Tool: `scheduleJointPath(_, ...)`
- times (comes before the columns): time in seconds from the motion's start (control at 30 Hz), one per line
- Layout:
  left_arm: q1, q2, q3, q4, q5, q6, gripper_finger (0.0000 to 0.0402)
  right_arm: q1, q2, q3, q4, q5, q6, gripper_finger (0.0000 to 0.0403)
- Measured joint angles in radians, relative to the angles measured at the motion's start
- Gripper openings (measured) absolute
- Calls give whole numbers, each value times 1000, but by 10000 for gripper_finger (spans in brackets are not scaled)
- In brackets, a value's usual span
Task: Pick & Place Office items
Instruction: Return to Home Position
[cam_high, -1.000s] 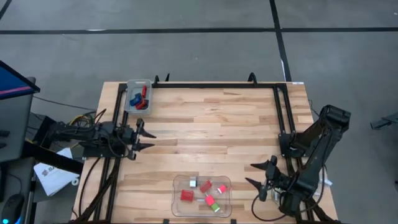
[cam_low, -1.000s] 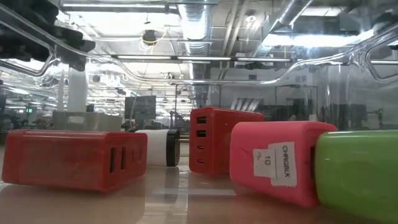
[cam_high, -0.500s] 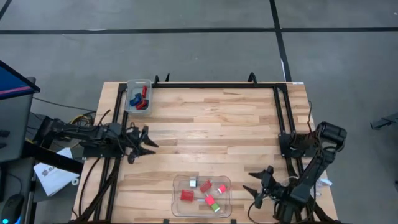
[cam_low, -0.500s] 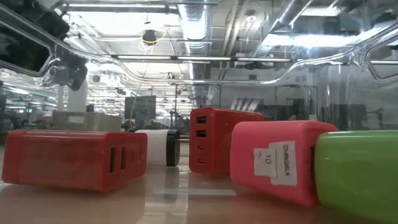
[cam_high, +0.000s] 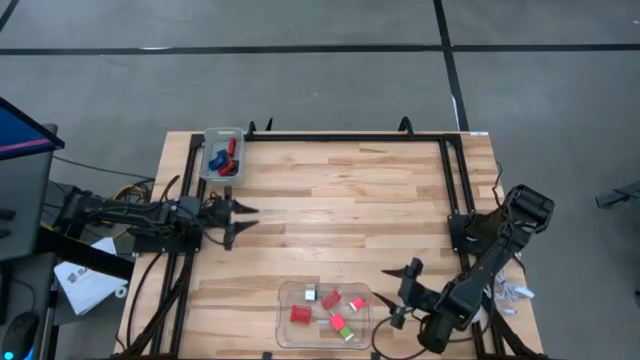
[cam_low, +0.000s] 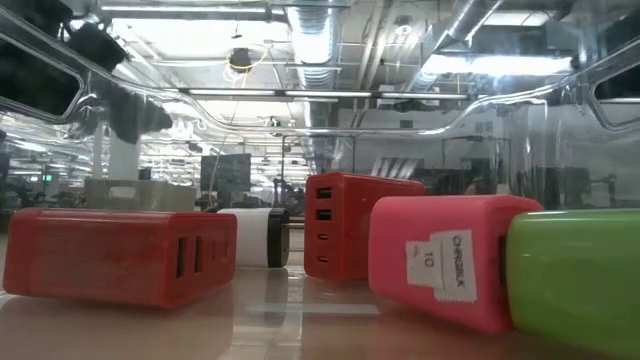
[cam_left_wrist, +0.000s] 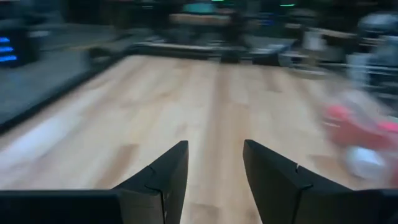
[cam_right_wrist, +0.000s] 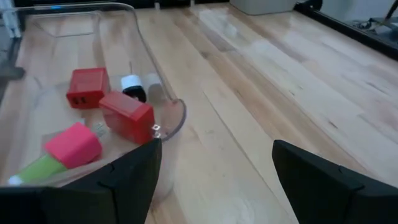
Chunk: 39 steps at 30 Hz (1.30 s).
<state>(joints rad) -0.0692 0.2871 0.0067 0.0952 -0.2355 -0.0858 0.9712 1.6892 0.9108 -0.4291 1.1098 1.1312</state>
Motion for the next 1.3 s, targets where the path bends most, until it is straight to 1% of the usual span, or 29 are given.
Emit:
scheduleJointPath(0.1,0,-26,0,-1,164,32,152,26,-2,0,-1,26,2,299)
scheduleJointPath(0.17,0,-45,0,-6,258,34,152,47,-2,0,-11,44,35,299)
scheduleJointPath(0.23,0,-66,0,-23,317,36,152,66,-2,0,-14,55,58,299)
scheduleJointPath(0.27,0,-77,0,-38,330,36,152,75,-2,0,-16,68,69,299)
scheduleJointPath(0.5,6,-178,0,-60,339,87,152,134,-2,0,-39,144,147,299)
scheduleJointPath(0.7,6,-195,0,-65,333,132,152,177,-2,0,-66,151,163,299)
scheduleJointPath(0.83,27,-194,2,-85,229,140,152,252,-2,0,-96,153,183,299)
scheduleJointPath(0.9,53,-182,2,-80,188,142,152,308,-2,0,-158,189,268,299)
scheduleJointPath(0.97,78,-162,2,-74,154,140,152,366,-2,0,-237,236,390,299)
scheduleJointPath(1.07,94,-131,2,-70,146,139,152,425,-2,0,-334,286,552,299)
scheduleJointPath(1.17,94,-103,1,-61,140,139,152,442,-5,1,-371,308,586,299)
scheduleJointPath(1.23,94,-84,0,-49,137,138,152,425,-6,2,-419,298,589,299)
scheduleJointPath(1.3,94,-70,0,-42,137,138,152,389,-6,1,-467,265,589,299)
